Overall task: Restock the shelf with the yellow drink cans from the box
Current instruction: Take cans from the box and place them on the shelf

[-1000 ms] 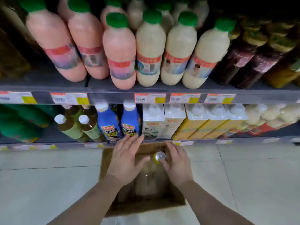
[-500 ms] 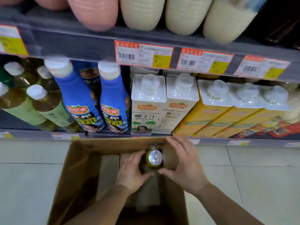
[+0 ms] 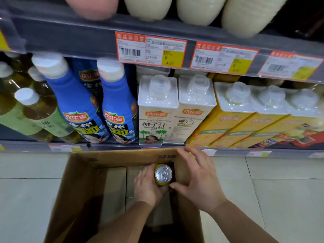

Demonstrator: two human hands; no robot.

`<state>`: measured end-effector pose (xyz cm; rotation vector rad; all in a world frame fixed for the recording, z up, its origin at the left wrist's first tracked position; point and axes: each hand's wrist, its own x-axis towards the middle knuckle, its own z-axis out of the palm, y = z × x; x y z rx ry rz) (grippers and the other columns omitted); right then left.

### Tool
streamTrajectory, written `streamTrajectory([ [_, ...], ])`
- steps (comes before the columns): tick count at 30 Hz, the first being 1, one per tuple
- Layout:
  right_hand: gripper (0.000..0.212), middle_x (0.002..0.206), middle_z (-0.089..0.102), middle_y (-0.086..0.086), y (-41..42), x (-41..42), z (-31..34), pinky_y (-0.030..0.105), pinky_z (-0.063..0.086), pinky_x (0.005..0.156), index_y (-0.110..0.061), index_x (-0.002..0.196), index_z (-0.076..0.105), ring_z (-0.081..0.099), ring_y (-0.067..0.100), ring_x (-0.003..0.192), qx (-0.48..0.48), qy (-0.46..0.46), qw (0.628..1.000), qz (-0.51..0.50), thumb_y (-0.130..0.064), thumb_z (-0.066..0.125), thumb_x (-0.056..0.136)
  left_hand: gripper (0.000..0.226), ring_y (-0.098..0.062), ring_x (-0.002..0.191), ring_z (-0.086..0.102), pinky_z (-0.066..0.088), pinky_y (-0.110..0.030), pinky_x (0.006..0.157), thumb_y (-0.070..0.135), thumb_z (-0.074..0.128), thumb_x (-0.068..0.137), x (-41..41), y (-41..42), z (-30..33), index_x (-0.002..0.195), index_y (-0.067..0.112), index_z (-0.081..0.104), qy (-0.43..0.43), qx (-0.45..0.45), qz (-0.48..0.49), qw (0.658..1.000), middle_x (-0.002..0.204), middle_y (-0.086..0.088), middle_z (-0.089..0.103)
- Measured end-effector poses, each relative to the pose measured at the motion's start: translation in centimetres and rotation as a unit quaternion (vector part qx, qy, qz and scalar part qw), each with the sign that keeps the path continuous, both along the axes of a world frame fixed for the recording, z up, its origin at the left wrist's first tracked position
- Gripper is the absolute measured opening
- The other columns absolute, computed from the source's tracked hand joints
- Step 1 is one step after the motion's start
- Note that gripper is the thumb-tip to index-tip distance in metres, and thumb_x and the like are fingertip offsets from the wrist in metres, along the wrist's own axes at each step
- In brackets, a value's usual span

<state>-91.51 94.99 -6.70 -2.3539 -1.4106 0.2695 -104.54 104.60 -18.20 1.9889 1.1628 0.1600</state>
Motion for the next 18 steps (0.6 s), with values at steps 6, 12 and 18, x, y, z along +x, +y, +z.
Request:
streamTrajectory([
  [6,0.103,0.148,0.037,-0.004,0.5,-3.2,3.8,0.037,0.012,0.116,-0.037,0.142,0.029,0.020,0.022,0.141,-0.092,-0.001,0.996,-0.022,-0.055,0.080,0.054,0.079,-0.016,0.117,0.052,0.036,-0.034,0.104,0.055,0.078,0.054,-5.9,1.7,9.5,0.126,0.030,0.055,0.020,0.012,-0.040,0.999,0.120,0.011,0.061],
  [12,0.081,0.159,0.017,-0.002,2.0,-9.2,16.1,0.035,0.002,0.117,-0.024,0.152,0.019,0.009,0.023,0.148,-0.137,0.045,0.989,0.014,-0.036,0.063,0.085,0.075,-0.016,0.098,0.061,0.044,-0.032,0.089,0.064,0.069,0.047,-12.0,3.7,27.3,0.114,0.030,0.062,0.006,0.061,-0.032,0.998,0.104,0.014,0.066],
  [18,0.078,0.159,-0.009,0.000,4.5,-14.1,33.9,0.040,-0.012,0.113,-0.027,0.153,-0.001,-0.007,0.030,0.148,-0.167,0.014,0.982,0.091,-0.044,0.046,0.093,0.065,-0.013,0.092,0.065,0.051,-0.040,0.085,0.058,0.075,0.044,-16.8,5.8,46.2,0.104,0.034,0.065,-0.046,0.079,-0.025,0.995,0.097,0.015,0.069],
])
